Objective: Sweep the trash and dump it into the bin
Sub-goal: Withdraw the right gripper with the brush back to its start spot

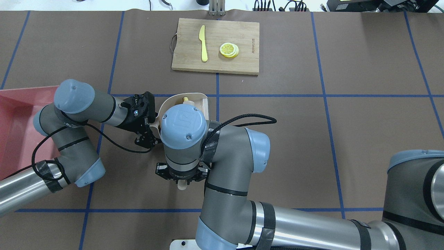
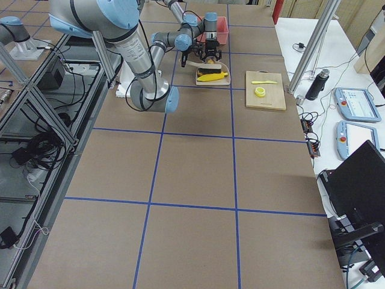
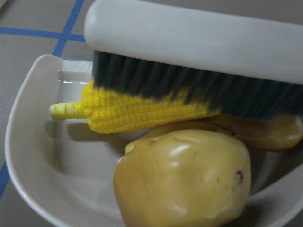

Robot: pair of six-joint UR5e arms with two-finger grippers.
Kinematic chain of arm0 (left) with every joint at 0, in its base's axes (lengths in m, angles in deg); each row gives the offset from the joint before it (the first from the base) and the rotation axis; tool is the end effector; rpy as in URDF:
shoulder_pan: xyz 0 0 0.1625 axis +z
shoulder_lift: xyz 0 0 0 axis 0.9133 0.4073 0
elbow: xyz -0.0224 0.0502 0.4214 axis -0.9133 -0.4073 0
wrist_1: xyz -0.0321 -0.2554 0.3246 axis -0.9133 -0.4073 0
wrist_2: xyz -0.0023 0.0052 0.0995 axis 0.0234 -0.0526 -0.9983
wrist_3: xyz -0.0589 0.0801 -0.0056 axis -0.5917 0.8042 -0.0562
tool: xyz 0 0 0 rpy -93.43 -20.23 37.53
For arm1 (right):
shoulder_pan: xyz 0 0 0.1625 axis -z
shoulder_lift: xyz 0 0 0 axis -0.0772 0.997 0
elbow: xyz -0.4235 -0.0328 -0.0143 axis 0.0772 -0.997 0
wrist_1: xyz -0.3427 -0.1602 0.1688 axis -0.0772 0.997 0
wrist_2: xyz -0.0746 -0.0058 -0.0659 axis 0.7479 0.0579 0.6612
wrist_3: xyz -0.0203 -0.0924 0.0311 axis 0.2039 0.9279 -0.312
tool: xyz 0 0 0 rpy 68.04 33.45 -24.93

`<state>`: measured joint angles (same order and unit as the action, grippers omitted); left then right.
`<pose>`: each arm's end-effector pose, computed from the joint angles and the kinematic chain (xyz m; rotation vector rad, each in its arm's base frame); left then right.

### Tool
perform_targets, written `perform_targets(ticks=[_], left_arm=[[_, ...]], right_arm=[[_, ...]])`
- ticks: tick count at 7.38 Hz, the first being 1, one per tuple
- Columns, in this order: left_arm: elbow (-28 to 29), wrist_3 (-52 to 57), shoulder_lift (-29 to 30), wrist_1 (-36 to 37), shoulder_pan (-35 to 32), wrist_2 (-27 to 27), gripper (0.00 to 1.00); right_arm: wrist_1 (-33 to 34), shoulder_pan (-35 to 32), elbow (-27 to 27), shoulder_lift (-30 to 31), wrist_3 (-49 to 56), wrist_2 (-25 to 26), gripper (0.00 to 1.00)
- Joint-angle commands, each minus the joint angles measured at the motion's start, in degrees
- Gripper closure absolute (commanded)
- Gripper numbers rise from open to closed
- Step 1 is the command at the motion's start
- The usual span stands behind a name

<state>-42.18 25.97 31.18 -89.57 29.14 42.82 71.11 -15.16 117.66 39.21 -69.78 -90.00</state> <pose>0.4789 -0.4619 0.3699 0.9537 0.9711 1.1879 -0.6365 -0.3240 0.0917 -0.1768 -0.9105 -0.0237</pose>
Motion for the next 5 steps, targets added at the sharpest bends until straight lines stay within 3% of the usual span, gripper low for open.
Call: perform_targets(ticks=[1,3,5], left_arm=[[-0.1,0.0,0.0,0.0,0.0,0.1,0.06],[-0.7,-0.5,0.0,-0.2,0.0,0.1,0.06],[-0.9,-0.6,0.1,-0.2,0.0,0.1,0.06]], right_arm=[[0.4,-2.4,0.5,0.0,0.3,-2.9,1.00],[0.7,-3.2,1.3,0.6,0.4,-3.7,1.00],[8.7,-5.5,8.3,3.1,3.6,-4.7,1.00]])
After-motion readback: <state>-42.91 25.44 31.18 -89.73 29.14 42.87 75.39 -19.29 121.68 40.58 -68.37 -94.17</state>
